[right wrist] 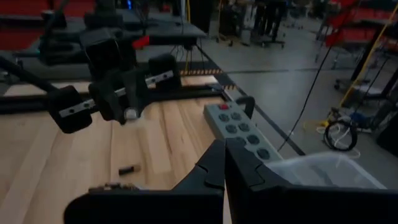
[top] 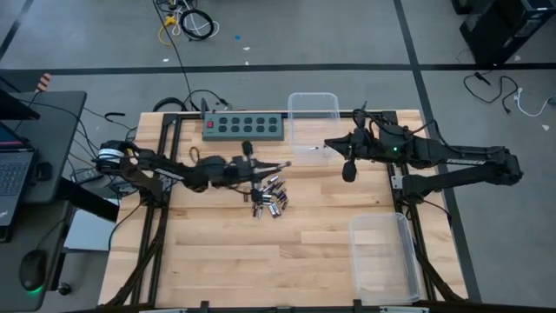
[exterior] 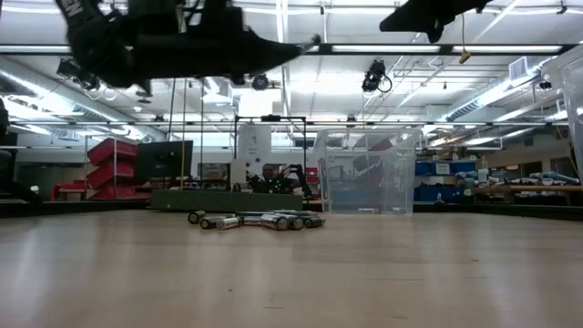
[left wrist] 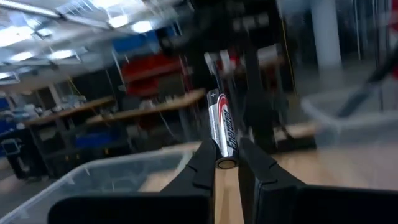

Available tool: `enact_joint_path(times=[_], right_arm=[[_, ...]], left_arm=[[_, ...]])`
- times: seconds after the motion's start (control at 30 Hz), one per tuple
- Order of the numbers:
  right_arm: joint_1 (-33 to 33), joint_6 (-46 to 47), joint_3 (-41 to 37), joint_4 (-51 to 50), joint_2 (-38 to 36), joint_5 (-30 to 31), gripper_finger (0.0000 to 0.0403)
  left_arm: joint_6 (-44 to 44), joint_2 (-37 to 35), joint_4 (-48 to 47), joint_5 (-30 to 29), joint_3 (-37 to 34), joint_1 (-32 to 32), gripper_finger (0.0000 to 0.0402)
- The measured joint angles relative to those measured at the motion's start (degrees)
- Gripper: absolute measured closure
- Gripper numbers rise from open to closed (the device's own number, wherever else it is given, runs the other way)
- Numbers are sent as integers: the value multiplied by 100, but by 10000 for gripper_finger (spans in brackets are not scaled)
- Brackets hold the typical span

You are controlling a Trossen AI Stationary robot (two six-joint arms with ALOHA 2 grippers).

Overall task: Sort batteries
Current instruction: Put the silver battery into the top transparent bin

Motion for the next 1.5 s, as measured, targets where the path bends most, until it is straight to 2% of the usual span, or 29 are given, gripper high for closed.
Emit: enact_joint_path(times=[0.17,0.27,0.47,0.63,0.83,0.93,1.07,1.23,1.5], right_arm=[[0,98,-2,-501,-155,397,402],[0,208,-2,-799,-234,520,402],[0,291,-7,-1156,-294,524,402],[0,288,-7,-1232,-317,524,402],[0,336,-11,-1377,-506,552,402],[0,363,-11,-1370,-559,706,402],[0,387,-11,-1385,-540,737,402],[-7,336,-11,-1426,-486,738,402],[-17,511,-11,-1925,-484,738,402]], left_arm=[[426,7,-2195,-13,1124,271,379],[764,7,-2921,-34,1584,452,379],[1071,7,-3121,127,1956,974,379],[485,7,-3101,357,2052,1410,379],[94,11,-3294,256,2056,1581,379],[-293,23,-3485,17,2056,1610,379],[-558,260,-3514,-19,2240,1619,379],[-541,849,-4340,48,3099,1571,379],[-284,1601,-6675,45,4946,1755,379]])
